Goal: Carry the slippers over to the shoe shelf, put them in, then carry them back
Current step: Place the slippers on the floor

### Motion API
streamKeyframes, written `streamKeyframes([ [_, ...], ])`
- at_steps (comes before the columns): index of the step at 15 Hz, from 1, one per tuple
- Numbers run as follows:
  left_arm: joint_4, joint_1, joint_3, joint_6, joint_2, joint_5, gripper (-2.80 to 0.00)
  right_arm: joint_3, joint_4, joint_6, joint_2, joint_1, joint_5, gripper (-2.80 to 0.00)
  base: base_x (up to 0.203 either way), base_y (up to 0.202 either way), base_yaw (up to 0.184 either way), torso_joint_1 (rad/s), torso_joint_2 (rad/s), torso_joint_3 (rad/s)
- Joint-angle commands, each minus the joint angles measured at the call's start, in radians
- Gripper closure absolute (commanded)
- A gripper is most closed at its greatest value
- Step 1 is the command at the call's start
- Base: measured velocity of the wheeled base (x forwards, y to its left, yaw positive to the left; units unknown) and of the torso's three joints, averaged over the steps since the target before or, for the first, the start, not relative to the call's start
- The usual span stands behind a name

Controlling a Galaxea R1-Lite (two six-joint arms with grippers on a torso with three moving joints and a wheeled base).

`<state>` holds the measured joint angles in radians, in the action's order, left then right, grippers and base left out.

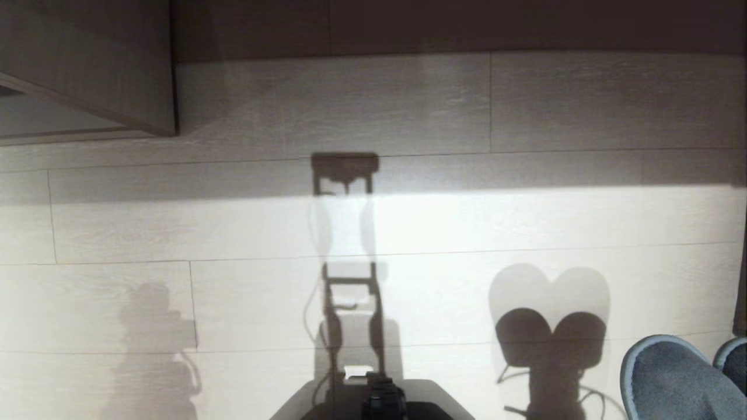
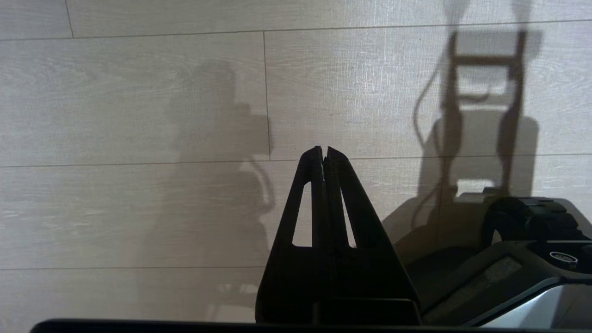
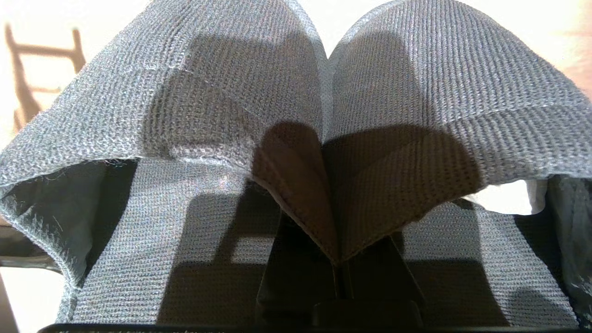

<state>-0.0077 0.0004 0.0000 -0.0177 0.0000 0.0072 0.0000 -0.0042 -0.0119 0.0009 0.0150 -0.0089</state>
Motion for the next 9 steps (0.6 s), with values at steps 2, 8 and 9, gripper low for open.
streamKeyframes([
  [2, 0.000, 0.000, 0.000, 0.000, 0.000, 0.000, 0.00, 0.000, 0.000, 0.000, 0.000, 0.001, 0.000, 0.00, 0.000, 0.000, 0.000, -0.001, 0.00, -0.198],
  [8, 0.000, 0.000, 0.000, 0.001, 0.000, 0.000, 0.00, 0.000, 0.000, -0.009, 0.001, 0.002, -0.001, 0.00, 0.000, 0.000, 0.000, 0.004, 0.00, -0.199],
  [9, 0.000, 0.001, 0.000, -0.001, 0.000, 0.000, 0.00, 0.000, 0.000, -0.010, 0.001, 0.002, -0.002, 0.00, 0.000, 0.000, 0.000, 0.005, 0.00, -0.156],
])
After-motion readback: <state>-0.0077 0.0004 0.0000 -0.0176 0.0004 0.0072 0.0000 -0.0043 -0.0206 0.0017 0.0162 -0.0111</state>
